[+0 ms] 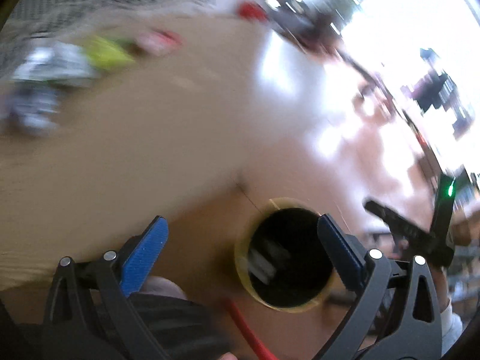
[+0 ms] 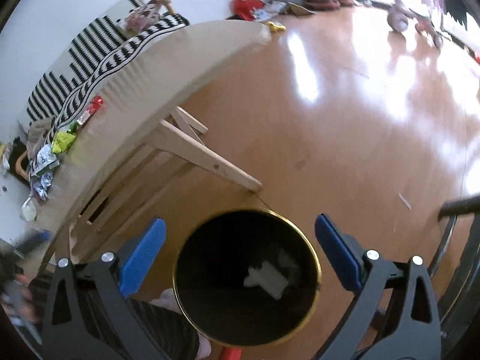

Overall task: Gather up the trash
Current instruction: 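Grasp the white paper bag with the left tool while the right tool grasps the white wrapper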

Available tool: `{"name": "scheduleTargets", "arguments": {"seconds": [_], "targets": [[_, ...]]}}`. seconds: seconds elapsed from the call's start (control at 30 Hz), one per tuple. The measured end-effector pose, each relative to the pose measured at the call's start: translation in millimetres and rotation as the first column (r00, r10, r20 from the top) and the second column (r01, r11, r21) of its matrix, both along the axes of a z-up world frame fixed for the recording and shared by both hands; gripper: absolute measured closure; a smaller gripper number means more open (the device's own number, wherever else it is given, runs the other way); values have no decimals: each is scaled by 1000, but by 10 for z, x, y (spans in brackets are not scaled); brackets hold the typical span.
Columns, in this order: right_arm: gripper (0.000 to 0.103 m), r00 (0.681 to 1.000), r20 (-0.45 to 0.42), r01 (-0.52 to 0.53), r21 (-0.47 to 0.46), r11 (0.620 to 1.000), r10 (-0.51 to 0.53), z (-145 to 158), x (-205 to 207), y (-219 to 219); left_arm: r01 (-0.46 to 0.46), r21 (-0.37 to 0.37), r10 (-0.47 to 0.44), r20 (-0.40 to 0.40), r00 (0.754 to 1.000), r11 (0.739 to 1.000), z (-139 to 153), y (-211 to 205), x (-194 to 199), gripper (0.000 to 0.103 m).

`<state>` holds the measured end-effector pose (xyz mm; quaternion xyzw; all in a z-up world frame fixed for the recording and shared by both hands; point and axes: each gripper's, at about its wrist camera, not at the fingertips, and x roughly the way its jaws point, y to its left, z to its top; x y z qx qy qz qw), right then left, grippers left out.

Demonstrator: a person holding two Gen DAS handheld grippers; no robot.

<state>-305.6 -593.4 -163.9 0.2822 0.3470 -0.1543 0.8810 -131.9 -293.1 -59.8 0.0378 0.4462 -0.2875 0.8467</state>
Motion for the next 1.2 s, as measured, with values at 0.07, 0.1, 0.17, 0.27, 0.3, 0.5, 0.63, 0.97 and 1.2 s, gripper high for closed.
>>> {"name": "scheduleTargets", "arguments": {"seconds": [0.07,0.1,0.17,0.27,0.3,0.5,0.63,0.97,1.2], "targets": [[7,999,18,-43,-15,999,43,115,270,118,-131,-3,131,46,990,991,207,514,212,6],[7,998,26,-64,-27,998,65,174,404,204,-198,6,197,67,978,980,293,787,329,6],[7,992,50,-116,-58,992,119,329,693,410,-331,31,326,105,939,943,439,1400,582,6],[7,976,86,-188,-113,976,198,623,1128,740,-492,81,481,125,868,867,553,2198,940,6],[7,968,106,-212,-129,969,226,764,1294,865,-525,86,514,122,849,847,586,2398,1041,6],[7,918,179,-327,-167,930,354,1330,2031,1548,-578,99,571,95,816,810,543,2758,1358,6],[7,876,177,-414,-205,887,449,1575,2471,2044,-556,128,555,49,831,821,288,2656,1603,6],[7,829,83,-525,-223,821,553,1654,3310,2695,-551,179,558,16,830,815,4,2642,2114,6],[7,772,9,-616,-236,752,635,1520,3736,3013,-555,172,566,-17,824,814,-90,2764,2358,6]]}}
